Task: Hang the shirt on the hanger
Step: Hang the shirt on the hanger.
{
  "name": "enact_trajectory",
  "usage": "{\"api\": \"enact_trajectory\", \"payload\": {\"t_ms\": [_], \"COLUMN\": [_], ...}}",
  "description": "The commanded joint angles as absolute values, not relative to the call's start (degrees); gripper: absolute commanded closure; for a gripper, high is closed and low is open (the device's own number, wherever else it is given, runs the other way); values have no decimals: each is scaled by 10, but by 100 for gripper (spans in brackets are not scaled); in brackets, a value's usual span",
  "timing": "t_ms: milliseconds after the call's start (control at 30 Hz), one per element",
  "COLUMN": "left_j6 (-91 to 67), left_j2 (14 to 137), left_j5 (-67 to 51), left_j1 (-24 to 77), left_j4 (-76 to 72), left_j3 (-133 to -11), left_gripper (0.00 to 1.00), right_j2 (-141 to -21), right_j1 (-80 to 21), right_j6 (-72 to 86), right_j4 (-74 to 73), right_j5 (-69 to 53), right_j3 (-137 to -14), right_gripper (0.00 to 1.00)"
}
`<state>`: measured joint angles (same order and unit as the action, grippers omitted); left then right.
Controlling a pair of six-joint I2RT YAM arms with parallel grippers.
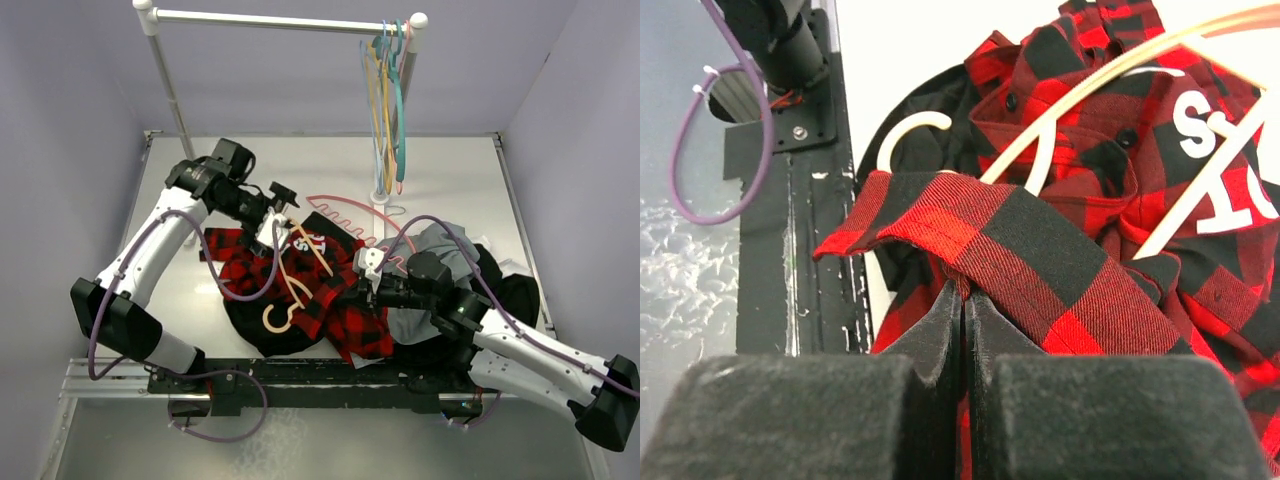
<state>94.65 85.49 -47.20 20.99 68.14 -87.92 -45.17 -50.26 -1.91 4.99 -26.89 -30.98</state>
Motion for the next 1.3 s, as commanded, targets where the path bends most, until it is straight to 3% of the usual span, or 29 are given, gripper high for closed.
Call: {"api": "enact_trajectory", "payload": {"t_ms": [0, 100, 167, 233, 300, 467, 567, 733, 1067, 1267], "left_j6": [1060, 1105, 1148, 1174, 1204, 1261, 1278, 1309, 1356, 1365], "left_j2": [860, 860, 851, 840, 824, 804, 814, 837, 880, 897], "left_j5": [-430, -400, -357, -329, -304, -295, -303, -313, -276, -255], "left_j1": [253, 275, 285, 287, 287, 286, 286, 285, 285, 285], "left_j4": [708, 736, 743, 739, 728, 680, 654, 642, 640, 632], "left_j3": [-895, -885, -863, -848, -833, -781, -765, -760, -755, -750], "left_gripper": [0, 8, 30, 60, 71, 73, 63, 59, 69, 57], "right_j2": [-442, -417, -404, -399, -400, -407, -404, -392, -381, -380], "right_j1": [-504, -504, -504, -504, -504, -505, -504, -504, -505, -504], "right_j6": [-39, -39, -39, -39, -38, -30, -26, -23, -15, -14], "right_j4": [45, 44, 43, 44, 49, 74, 90, 82, 95, 100], "right_j5": [-231, -203, -183, -172, -169, -177, -187, -190, -190, -199], "right_j3": [-331, -324, -322, -321, -319, -312, -304, -306, -301, -300], "right_gripper": [100, 100, 100, 100, 100, 100, 100, 100, 100, 100]}}
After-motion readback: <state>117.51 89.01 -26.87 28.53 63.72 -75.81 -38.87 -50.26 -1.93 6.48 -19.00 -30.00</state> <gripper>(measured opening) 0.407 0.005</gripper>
